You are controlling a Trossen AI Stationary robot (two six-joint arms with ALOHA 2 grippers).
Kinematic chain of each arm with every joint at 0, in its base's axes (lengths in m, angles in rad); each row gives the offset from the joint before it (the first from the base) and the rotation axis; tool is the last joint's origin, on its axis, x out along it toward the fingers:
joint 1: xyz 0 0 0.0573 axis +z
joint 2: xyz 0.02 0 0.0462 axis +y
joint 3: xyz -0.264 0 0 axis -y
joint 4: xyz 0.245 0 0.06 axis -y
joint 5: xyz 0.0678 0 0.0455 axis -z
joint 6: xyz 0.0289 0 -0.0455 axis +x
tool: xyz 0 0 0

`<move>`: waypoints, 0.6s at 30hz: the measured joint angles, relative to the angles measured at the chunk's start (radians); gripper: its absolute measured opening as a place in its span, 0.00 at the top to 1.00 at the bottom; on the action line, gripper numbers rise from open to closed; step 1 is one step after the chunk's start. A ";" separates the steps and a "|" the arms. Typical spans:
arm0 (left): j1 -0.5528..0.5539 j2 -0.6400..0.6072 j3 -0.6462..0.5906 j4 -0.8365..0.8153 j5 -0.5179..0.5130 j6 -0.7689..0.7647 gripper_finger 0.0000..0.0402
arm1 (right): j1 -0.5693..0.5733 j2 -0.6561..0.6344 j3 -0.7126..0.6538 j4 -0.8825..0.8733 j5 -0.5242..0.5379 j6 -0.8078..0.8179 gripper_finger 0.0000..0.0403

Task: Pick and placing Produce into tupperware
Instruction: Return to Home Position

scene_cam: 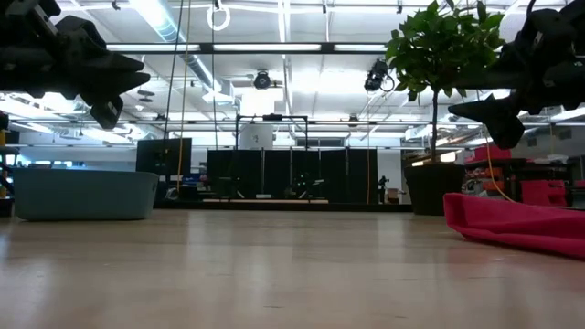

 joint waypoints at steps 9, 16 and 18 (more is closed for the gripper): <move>0.000 0.000 0.000 0.000 0.000 0.000 0.80 | 0.000 0.000 0.000 0.000 0.000 0.000 0.45; 0.000 0.000 -0.001 0.000 0.000 0.000 0.78 | 0.000 0.000 0.000 0.000 0.000 0.000 0.45; 0.000 0.000 -0.001 0.000 0.000 0.000 0.78 | 0.000 0.000 0.000 0.000 0.000 0.000 0.45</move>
